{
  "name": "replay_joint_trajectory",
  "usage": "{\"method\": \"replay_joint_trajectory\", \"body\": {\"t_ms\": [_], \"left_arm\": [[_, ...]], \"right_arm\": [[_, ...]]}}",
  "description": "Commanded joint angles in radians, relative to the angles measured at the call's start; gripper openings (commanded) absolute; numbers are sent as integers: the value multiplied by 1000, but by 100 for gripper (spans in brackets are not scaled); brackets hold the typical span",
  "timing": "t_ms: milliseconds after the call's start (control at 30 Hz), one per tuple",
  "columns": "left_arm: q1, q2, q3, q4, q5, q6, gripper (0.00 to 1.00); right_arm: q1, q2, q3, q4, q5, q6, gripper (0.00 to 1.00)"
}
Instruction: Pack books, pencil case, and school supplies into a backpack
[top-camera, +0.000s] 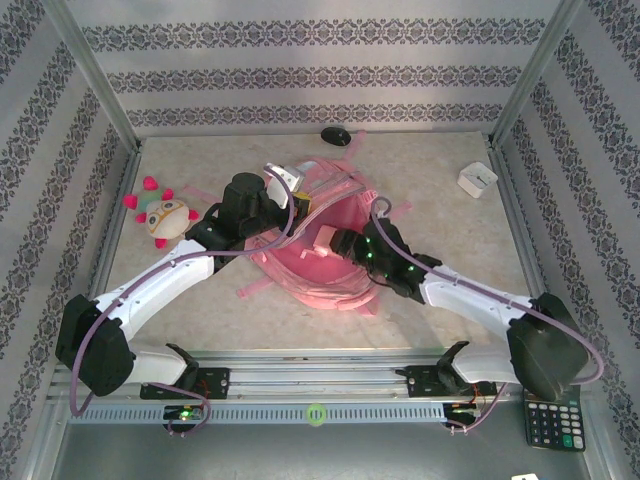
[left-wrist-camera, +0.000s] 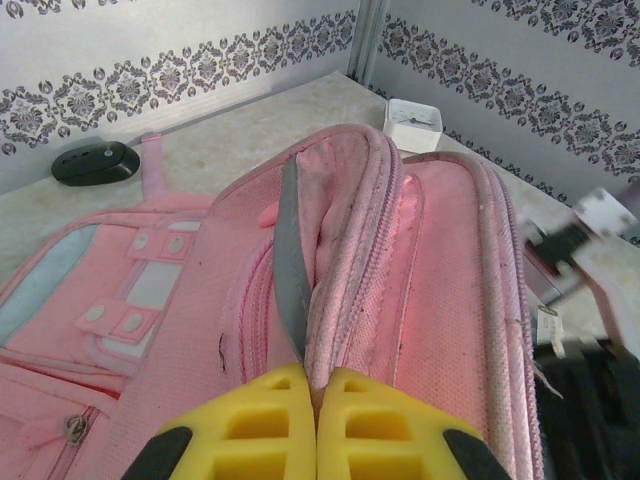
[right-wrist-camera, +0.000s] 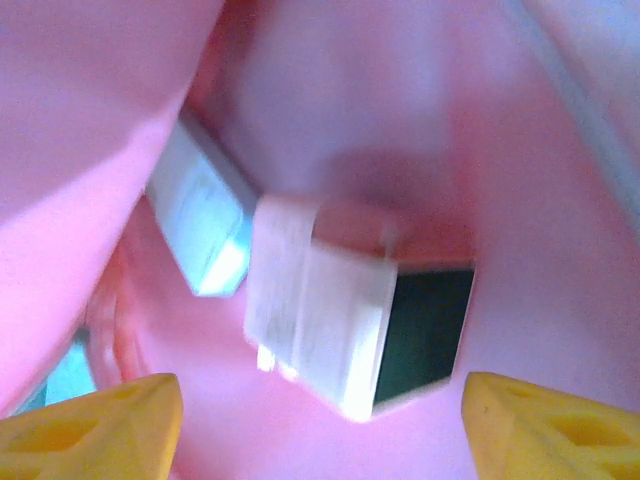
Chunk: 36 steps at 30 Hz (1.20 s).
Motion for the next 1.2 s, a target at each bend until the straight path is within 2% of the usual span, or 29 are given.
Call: {"method": "replay_joint_trajectory", "body": {"t_ms": [0,133,433,667,1000,1167], "left_arm": [[9,-17,54,151,28,-4,0],[9,-18,56,154,32,-12,0],[9,-26,67,138,37,-11,0],[9,-23,68,137,55,-17,0],[9,-36,53,118,86,-1,0],[10,-54,33,78,73,34,0]], "right_arm": [[74,-25,-47,11,51,69,64],[125,29,-53,84,93,107,57],[115,219,-4,241,140,93,46],[17,337,55,401,158,19,41],[-124,550,194,640,48,-44,39],[-133,484,138,633,49,-71,42]]}}
